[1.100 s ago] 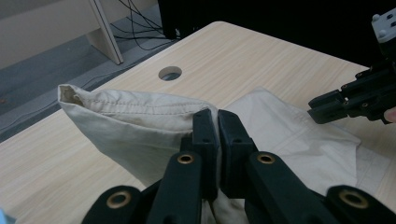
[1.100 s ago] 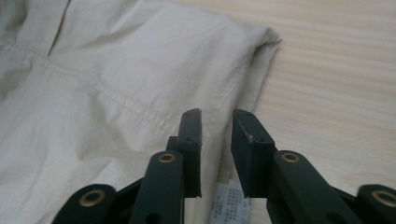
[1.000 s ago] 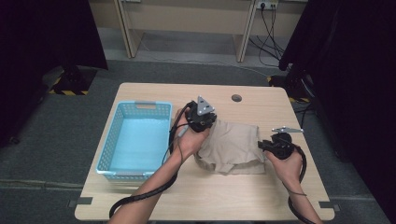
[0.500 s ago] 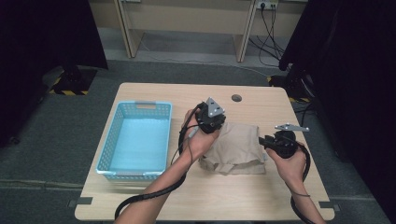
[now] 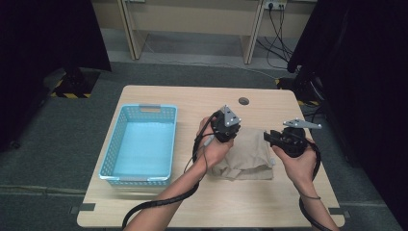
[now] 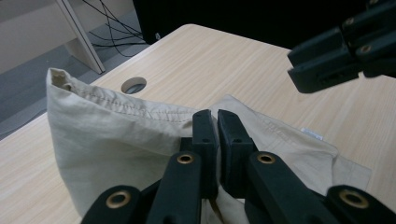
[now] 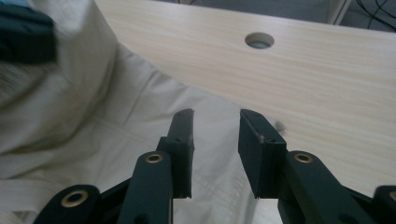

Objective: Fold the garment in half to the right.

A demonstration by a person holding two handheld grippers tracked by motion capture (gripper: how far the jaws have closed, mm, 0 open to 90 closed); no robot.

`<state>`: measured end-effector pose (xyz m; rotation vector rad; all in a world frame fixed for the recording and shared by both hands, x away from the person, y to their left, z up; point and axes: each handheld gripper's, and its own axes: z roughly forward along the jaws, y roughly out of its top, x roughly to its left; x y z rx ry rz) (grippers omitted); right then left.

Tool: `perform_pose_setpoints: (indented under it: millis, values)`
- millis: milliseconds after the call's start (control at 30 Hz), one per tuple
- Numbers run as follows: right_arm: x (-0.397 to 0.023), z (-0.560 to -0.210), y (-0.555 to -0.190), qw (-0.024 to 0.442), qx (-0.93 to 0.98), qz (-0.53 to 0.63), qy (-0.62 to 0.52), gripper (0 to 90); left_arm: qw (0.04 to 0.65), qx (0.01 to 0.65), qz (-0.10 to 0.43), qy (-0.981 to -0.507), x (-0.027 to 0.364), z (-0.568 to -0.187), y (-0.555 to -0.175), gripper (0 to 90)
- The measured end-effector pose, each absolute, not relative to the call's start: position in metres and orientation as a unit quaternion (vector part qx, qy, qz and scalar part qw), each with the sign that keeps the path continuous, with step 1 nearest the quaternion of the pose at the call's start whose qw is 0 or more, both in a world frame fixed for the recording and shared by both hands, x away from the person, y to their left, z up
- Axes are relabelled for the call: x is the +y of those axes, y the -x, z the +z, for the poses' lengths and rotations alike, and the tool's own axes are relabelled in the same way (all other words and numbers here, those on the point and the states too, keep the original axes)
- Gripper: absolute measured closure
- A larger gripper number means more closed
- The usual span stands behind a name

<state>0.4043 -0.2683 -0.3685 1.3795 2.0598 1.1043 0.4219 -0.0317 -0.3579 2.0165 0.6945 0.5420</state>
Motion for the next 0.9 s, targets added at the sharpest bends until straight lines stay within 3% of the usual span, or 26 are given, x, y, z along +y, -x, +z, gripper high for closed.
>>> perform_pose_setpoints:
  millis: [367, 900]
  values:
    - [-0.246, -0.344, -0.411, 0.208, 0.747, 0.42, -0.471, 66.1, 0.449, 0.266, 0.212, -0.826, -0.044, -0.366, -0.419, 86.9]
    - [-0.221, -0.338, -0.417, 0.191, 0.763, 0.433, -0.439, 63.5, 0.44, 0.25, 0.208, -0.837, -0.052, -0.374, -0.413, 87.5]
